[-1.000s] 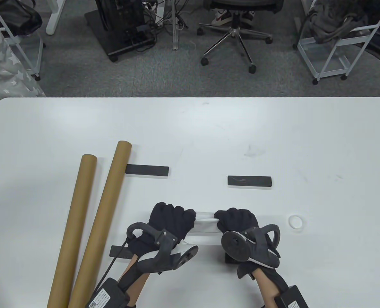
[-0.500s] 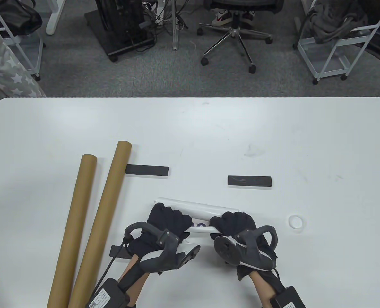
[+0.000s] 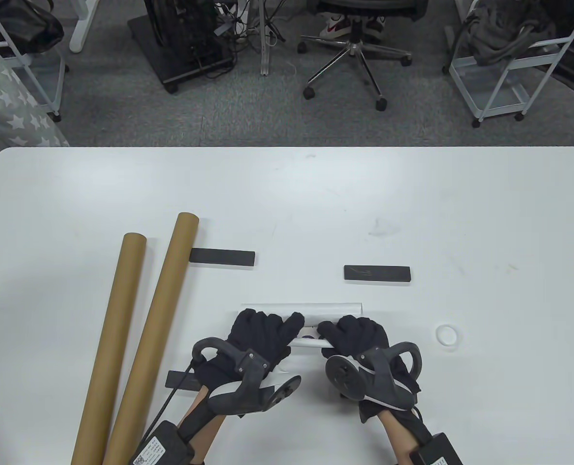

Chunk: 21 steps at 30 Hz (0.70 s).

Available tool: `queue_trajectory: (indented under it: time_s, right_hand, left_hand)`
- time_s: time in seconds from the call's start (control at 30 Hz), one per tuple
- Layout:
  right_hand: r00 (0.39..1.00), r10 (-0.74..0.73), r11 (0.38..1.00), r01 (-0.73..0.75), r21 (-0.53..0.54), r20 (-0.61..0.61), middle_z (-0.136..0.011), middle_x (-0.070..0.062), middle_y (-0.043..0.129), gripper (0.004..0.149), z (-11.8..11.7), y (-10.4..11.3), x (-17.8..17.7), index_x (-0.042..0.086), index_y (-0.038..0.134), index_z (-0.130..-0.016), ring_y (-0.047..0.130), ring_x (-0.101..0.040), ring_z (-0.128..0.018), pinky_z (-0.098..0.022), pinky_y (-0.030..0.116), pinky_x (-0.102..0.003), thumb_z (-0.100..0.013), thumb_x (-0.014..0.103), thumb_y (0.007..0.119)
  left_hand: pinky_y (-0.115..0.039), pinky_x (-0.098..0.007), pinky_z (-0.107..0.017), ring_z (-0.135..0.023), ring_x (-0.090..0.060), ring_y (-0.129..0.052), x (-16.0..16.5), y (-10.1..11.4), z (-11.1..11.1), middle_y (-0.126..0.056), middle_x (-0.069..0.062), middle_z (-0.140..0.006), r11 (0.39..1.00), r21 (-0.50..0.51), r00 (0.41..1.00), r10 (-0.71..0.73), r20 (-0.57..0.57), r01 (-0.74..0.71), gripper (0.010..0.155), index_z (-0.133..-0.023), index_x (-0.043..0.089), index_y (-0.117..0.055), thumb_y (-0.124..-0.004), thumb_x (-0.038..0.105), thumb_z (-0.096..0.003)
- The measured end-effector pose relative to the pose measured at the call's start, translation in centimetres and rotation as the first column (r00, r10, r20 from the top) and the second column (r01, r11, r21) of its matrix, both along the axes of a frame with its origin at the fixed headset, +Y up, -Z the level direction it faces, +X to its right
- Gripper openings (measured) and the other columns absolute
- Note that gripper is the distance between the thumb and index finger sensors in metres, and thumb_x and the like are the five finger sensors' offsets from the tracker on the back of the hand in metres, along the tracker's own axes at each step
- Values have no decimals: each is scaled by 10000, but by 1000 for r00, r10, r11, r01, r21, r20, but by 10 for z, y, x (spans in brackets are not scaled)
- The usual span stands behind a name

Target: Roll up posters and store in mailing tubes

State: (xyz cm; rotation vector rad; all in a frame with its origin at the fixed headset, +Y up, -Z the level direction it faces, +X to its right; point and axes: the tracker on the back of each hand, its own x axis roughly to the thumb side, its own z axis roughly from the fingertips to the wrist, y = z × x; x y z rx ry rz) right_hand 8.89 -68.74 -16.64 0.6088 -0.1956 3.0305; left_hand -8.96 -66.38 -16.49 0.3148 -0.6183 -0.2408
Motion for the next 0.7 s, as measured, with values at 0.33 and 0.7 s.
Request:
queue_trajectory:
  time_s: [0.33,0.7]
  right_hand:
    - [999,-37,999,37,-21,-3,-857,-68,857,448,-3,-5,-1,222,751,-917,921,-320,-673,-646,723,-619,-490,333,679]
    - [999,-1,1000,1,10,44,-744,20,972,513,-4,-1,2,204,783,-895,1040,-212,-576,-595,837,-507,-409,365,800]
  left_hand:
    - [-801,-476,-732,-717,-150,-981,-2,-2,-4,-915,100,-850,1000,-2,997,-11,-71,11,440,-882,375,-856,-711,475,-479]
    - [-831,-434,-713,-595,-92,-1026,-2,-2,-6,-962,141,-770,1000,2,997,-27,-71,27,468,-941,368,-808,-662,421,-499]
